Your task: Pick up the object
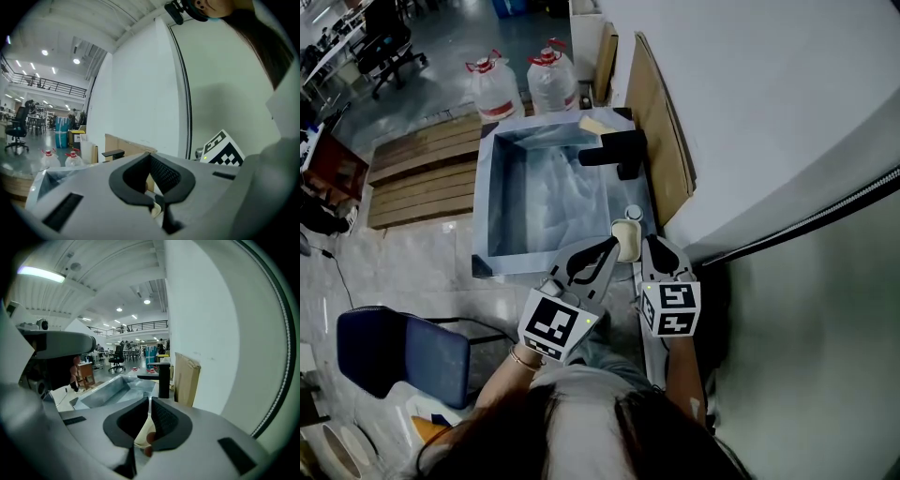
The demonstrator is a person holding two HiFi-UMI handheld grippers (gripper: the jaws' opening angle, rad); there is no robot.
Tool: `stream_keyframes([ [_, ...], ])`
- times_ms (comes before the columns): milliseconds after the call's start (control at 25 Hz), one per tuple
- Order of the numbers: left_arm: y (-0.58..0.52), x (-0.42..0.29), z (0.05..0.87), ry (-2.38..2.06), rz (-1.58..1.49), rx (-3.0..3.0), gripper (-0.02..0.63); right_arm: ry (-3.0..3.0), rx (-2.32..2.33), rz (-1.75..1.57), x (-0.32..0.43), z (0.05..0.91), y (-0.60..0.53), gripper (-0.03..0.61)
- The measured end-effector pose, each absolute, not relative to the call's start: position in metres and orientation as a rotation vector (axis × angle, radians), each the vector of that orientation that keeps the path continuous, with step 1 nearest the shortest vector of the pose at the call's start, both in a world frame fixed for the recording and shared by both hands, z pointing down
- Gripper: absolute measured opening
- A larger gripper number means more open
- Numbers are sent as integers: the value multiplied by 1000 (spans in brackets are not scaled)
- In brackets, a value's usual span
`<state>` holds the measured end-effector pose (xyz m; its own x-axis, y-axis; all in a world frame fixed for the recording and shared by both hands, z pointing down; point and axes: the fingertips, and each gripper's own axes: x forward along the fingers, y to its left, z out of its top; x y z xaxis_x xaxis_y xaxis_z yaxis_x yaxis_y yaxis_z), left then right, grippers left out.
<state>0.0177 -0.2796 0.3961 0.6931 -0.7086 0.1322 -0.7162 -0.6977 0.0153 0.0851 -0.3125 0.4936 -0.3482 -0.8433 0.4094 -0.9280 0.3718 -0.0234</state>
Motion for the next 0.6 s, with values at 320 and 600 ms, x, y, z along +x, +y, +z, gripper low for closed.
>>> stream_keyframes([
  [320, -298, 22, 408, -1161, 199, 2825, 8, -2259, 1495, 425, 85, 531, -331, 29],
  [600, -311, 23, 417, -1138, 220, 2813, 8, -2211, 1451, 497, 85, 561, -342, 57],
])
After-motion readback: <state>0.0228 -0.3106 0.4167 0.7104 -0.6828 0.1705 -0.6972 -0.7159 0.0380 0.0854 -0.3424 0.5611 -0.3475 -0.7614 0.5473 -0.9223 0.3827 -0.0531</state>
